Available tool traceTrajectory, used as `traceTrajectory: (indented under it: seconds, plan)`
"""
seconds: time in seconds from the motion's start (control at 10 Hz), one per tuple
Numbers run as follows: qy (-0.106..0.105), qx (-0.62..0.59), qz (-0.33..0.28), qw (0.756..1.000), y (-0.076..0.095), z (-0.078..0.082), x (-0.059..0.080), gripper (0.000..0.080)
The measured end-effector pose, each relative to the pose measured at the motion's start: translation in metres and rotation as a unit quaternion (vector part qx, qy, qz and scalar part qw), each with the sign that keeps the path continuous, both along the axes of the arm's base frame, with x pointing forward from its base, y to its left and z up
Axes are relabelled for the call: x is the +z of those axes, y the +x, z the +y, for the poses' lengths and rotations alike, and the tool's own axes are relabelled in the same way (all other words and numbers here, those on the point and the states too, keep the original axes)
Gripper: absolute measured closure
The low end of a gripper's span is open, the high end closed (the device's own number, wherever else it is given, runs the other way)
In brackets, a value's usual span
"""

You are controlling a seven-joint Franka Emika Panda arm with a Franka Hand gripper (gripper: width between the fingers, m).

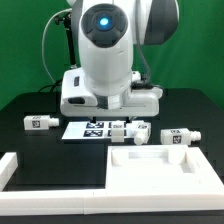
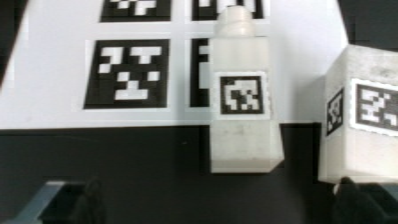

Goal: Assemble one leg

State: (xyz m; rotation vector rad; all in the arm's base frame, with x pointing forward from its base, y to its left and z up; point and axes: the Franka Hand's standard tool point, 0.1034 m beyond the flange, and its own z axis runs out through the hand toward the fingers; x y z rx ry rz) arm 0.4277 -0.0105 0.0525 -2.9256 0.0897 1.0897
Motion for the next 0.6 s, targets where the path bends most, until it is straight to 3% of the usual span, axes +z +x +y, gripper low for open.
traceTrajectory:
  seconds: [0.3,0.5,0.6]
  plan:
    - [0.000,0.002,0.001,1.000,-0.0003,0.0018,-0.0006,0.0151]
    - [0.000,0.004,0.059,0.998,-0.0084,0.0086,-0.0045,0.0151]
    - [0.001,0.005,0.077,0.997,-0.0037,0.0099,-0.0061,0.0151]
